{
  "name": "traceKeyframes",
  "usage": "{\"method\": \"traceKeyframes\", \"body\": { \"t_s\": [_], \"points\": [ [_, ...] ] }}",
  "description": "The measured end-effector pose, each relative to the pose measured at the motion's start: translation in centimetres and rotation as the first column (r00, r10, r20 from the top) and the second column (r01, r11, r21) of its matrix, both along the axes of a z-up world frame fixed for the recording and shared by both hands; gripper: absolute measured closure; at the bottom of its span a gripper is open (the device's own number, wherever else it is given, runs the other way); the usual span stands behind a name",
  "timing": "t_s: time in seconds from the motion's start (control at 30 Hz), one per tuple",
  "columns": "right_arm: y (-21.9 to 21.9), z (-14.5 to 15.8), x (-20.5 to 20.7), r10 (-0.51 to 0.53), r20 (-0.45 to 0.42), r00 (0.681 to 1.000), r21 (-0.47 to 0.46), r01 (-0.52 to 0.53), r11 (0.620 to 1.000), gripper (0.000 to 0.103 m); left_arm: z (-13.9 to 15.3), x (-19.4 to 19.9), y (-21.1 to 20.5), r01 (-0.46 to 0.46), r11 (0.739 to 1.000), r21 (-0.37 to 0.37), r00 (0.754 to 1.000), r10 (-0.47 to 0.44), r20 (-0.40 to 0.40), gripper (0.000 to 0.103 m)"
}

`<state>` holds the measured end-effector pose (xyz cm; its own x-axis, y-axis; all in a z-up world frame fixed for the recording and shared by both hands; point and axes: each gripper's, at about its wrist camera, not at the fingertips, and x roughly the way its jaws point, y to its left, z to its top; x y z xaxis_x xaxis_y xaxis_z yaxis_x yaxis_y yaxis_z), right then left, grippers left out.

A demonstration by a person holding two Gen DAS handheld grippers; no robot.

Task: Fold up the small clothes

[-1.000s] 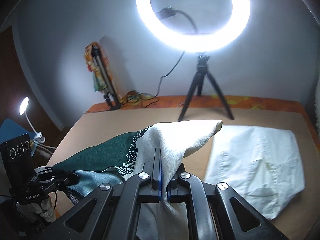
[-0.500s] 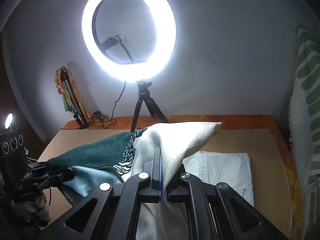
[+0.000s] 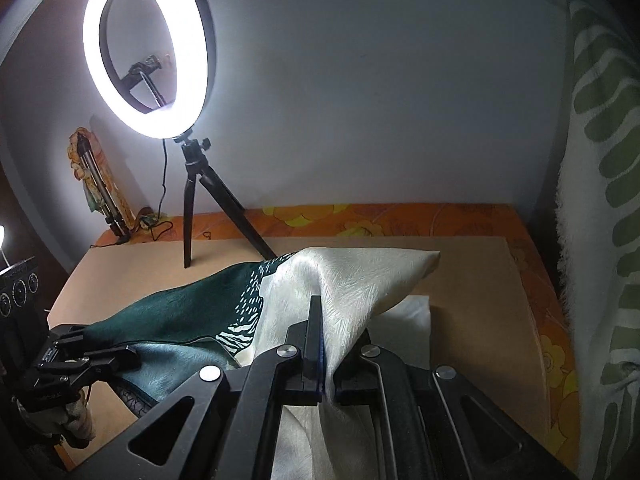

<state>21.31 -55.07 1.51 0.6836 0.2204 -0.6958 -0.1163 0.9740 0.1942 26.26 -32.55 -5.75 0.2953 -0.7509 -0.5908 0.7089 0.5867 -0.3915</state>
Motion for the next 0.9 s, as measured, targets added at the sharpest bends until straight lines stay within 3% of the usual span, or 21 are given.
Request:
{"method": "traceKeyframes", "body": {
  "t_s": [0.13,0.27,0.37,0.43,0.53,0.6,0.73,0.9],
  "points": [
    [-2.2,-2.3,0.5,-0.04,-0.057,0.998,0.01,0.04,0.999,0.102,-1.7,-1.0,-0.2,0.029,0.996,0.089,0.998,-0.023,-0.065,0.093],
    [-3.6,-3.5,1.1,-0.133,-0.104,0.986,-0.059,0.127,0.99,0.093,-2.4,-1.4,0.5,0.0,0.988,0.152,0.996,0.013,-0.089,0.078],
    [-4.0,-3.5,0.8,-0.164,-0.103,0.981,-0.108,0.153,0.982,0.071,-2.2,-1.1,1.1,-0.015,0.987,0.162,0.994,0.032,-0.106,0.075],
    [-4.0,-3.4,0.3,-0.16,-0.1,0.982,-0.114,0.148,0.982,0.071,-2.0,-1.3,1.6,-0.018,0.984,0.175,0.994,0.036,-0.103,0.073],
    [-3.8,-2.9,-0.3,-0.171,-0.091,0.981,-0.143,0.157,0.977,0.07,-1.4,-2.1,1.9,-0.013,0.981,0.194,0.996,0.031,-0.089,0.061],
    [-3.7,-2.5,-0.6,-0.183,-0.083,0.98,-0.14,0.17,0.975,0.066,-1.1,-2.4,2.4,-0.021,0.979,0.201,0.996,0.038,-0.083,0.052],
    [-3.2,-1.6,-2.0,-0.192,-0.061,0.979,-0.131,0.183,0.974,0.052,-0.8,-2.9,3.3,-0.013,0.99,0.142,0.993,0.03,-0.114,0.052],
    [-1.6,-0.7,-3.9,-0.178,-0.05,0.983,-0.17,0.167,0.971,0.051,-0.2,-4.5,3.5,0.02,0.992,0.126,0.991,-0.003,-0.131,0.052]
  ]
}}
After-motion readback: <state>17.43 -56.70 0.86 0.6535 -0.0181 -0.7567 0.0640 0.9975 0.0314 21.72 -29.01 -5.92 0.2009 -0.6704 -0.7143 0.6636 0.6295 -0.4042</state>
